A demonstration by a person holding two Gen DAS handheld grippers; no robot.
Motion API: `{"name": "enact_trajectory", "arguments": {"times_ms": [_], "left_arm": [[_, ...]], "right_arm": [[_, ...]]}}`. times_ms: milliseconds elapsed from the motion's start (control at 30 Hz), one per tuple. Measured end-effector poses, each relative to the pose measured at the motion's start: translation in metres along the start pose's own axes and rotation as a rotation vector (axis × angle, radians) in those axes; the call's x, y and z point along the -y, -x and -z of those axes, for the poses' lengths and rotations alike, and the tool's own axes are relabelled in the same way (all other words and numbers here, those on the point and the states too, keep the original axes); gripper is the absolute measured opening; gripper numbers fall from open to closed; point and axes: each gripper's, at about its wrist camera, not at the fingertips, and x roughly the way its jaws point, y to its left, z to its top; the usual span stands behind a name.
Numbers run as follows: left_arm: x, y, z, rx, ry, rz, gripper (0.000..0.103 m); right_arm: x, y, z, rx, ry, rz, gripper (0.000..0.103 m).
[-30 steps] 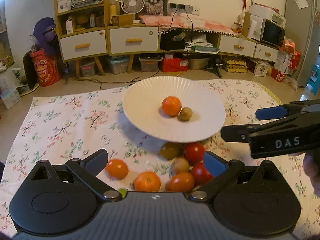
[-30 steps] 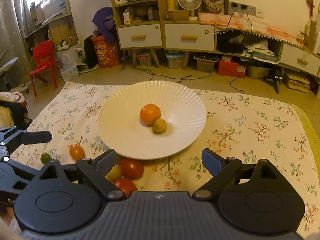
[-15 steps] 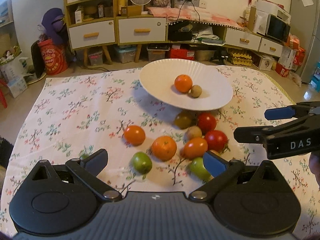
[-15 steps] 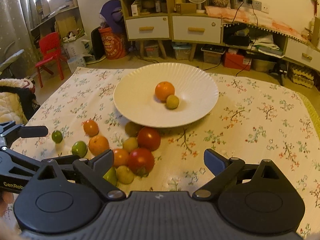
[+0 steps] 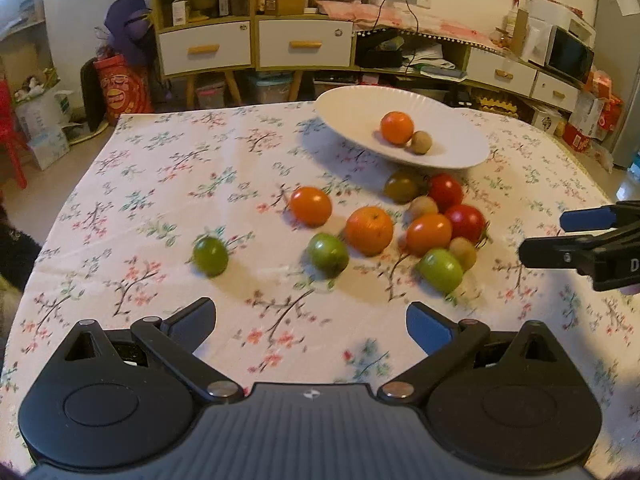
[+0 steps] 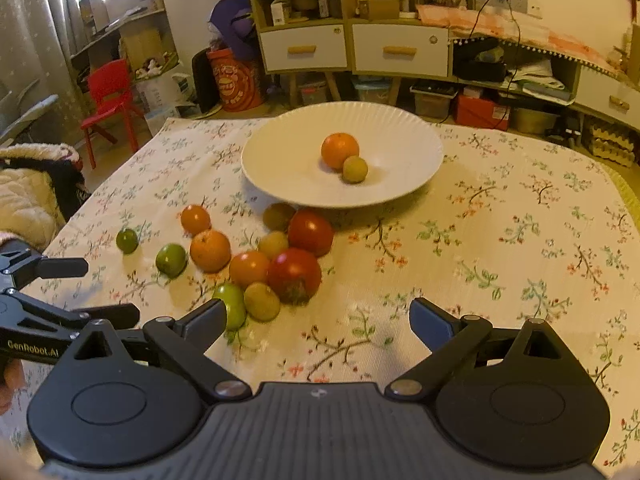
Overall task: Organize fruits
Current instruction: 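Withdraw both open tools from the plate back toward the fruit cluster, then grasp a dark green lime with the left tool while the right tool grasps a tan round fruit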
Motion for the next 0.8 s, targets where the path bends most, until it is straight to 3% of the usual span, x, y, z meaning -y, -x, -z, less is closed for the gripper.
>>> {"name": "enact_trajectory", "arguments": {"times_ms": [500,800], "left_arm": [[-0.026,0.006,0.028,-0.033,0.007,-0.049,0.097],[-0.034,0.001,0.038,-0.058,0.015,-0.041,0.097]], "right_arm": [[-0.029,-0.007,0.039,-0.073,0.167,-0.033,0.098],[-0.051,-0.002,0.057,-0.052,0.263,-0.069,0.1]]}}
